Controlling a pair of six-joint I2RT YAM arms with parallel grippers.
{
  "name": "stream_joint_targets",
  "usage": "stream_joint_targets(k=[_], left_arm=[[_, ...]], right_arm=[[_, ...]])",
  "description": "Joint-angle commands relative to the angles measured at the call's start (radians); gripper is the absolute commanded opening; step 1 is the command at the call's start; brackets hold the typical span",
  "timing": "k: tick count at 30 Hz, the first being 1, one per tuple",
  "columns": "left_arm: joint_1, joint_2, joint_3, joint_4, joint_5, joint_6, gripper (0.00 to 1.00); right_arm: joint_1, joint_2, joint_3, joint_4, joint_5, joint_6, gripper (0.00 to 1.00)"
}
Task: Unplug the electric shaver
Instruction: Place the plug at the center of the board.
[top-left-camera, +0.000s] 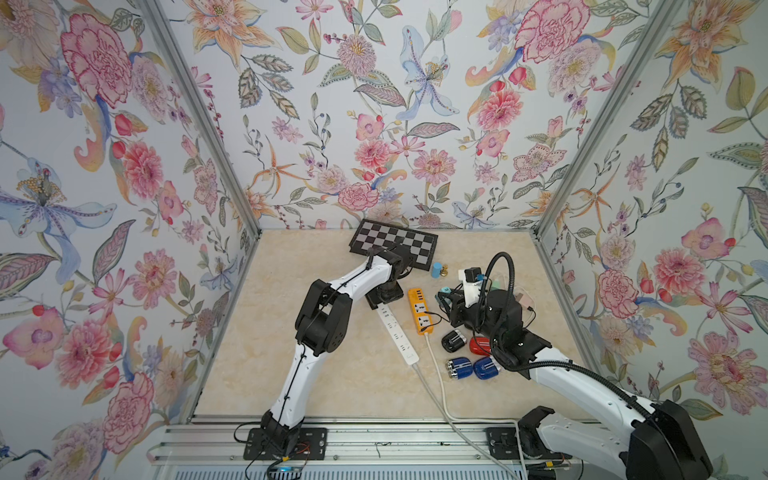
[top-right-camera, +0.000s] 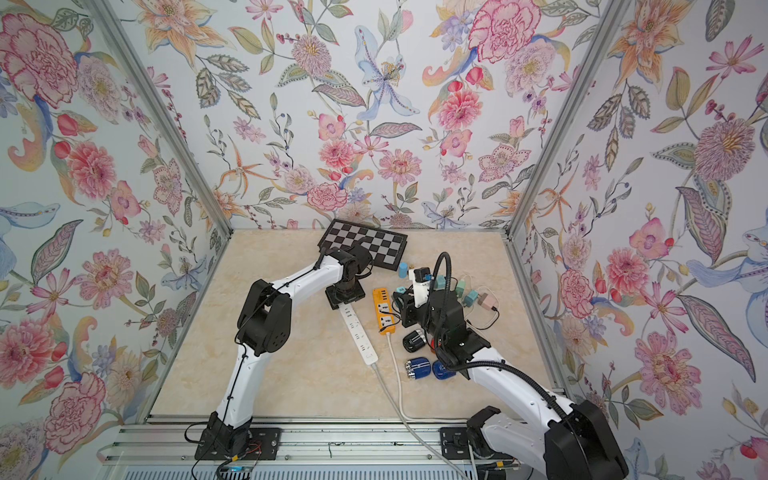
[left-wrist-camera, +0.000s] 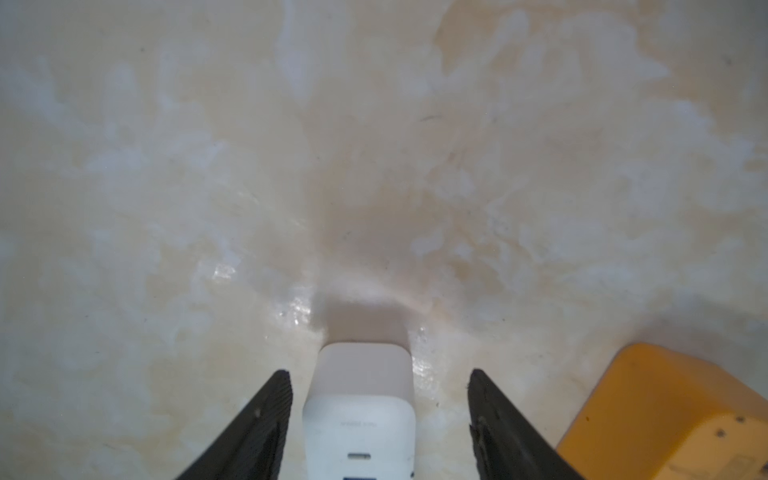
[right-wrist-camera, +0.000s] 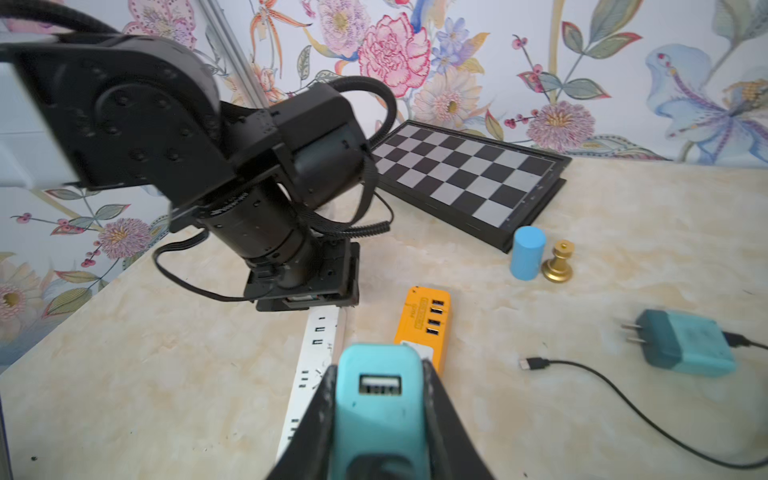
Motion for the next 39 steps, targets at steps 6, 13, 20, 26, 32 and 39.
stream_joint_targets(k=[6,13,20,26,32,39], left_arm=[[-0.002,-0.131,-0.013,0.018,-0.139,0.034,0.78],[-0.003,-0.195,-0.021,0.028,-0.203,0.091,0.79],[-0.003,-0.232,-0.004,0.02,-0.268,0.15,0.8],[-0.001,-0.243,-0.002,0.036,-0.284,0.188,0.8],[-0.002,-0.248,-0.019,0.064,-0.283,0.211,0.8],[0.0,-0.258,-0.039,0.088,-0.274,0.243,0.79]], right_arm=[[-0.434,-0.064,0.06,-0.261,-0.27,0.062,0.0],[-0.725,0.07,0.184,-0.419,-0.422,0.02,0.0],[-0.89,0.2,0.236,-0.506,-0.435,-0.029,0.0],[-0.97,0.315,0.316,-0.615,-0.41,-0.09,0.0],[-0.996,0.324,0.322,-0.623,-0.348,-0.124,0.0],[-1.007,0.371,0.315,-0.634,-0.276,-0.16,0.0]])
